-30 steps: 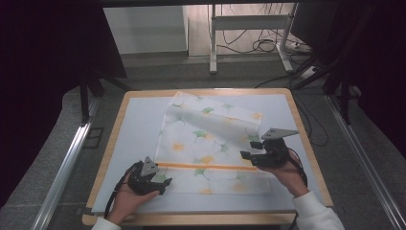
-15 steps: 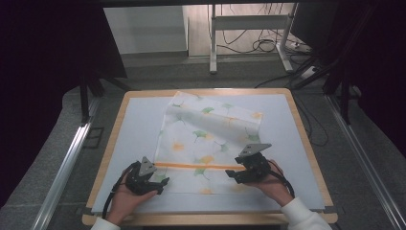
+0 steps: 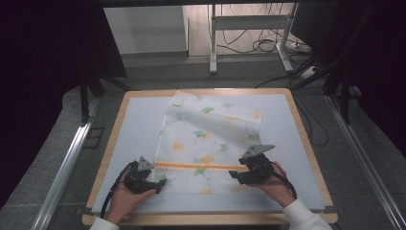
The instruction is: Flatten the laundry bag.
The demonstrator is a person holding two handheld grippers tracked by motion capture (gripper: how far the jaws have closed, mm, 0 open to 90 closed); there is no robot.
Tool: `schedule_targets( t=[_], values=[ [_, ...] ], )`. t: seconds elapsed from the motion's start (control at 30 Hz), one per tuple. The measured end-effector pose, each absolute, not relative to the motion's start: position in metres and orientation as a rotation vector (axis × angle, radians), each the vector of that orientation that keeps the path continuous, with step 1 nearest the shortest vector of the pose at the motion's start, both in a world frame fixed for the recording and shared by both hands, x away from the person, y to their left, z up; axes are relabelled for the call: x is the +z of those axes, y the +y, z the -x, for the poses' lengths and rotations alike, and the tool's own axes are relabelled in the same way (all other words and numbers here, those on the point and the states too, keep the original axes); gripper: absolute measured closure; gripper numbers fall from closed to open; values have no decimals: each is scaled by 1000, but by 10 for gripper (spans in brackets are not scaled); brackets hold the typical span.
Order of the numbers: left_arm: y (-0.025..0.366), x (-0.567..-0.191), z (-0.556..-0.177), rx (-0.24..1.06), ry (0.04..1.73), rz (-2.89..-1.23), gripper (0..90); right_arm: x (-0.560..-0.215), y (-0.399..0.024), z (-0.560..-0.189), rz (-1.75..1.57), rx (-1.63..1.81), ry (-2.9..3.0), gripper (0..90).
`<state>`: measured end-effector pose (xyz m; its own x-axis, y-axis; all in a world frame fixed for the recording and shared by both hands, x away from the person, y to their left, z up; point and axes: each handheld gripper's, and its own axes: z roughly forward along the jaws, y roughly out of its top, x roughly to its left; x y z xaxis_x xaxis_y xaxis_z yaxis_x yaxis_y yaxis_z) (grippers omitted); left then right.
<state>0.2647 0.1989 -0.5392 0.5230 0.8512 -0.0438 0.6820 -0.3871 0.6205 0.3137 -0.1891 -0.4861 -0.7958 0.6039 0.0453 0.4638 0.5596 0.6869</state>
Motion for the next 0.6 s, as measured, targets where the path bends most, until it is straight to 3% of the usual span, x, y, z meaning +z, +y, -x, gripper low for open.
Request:
schedule_targets(
  t=[0.2,0.37,0.47,0.53,0.6],
  values=[
    [197,-538,-265,363,1253,-2175,266,-483,-214,-311,-987,1076,2532,363],
    [195,-536,-266,359,1250,-2179,381,-482,-233,-309,-1042,1089,2491,364],
    [192,-534,-267,360,1239,-2190,540,-481,-243,-309,-1068,1100,2469,365],
    [190,-533,-267,359,1237,-2191,570,-481,-244,-309,-1072,1104,2464,365],
    [186,-532,-267,351,1210,-2208,706,-481,-248,-310,-1083,1095,2455,366]
  ],
)
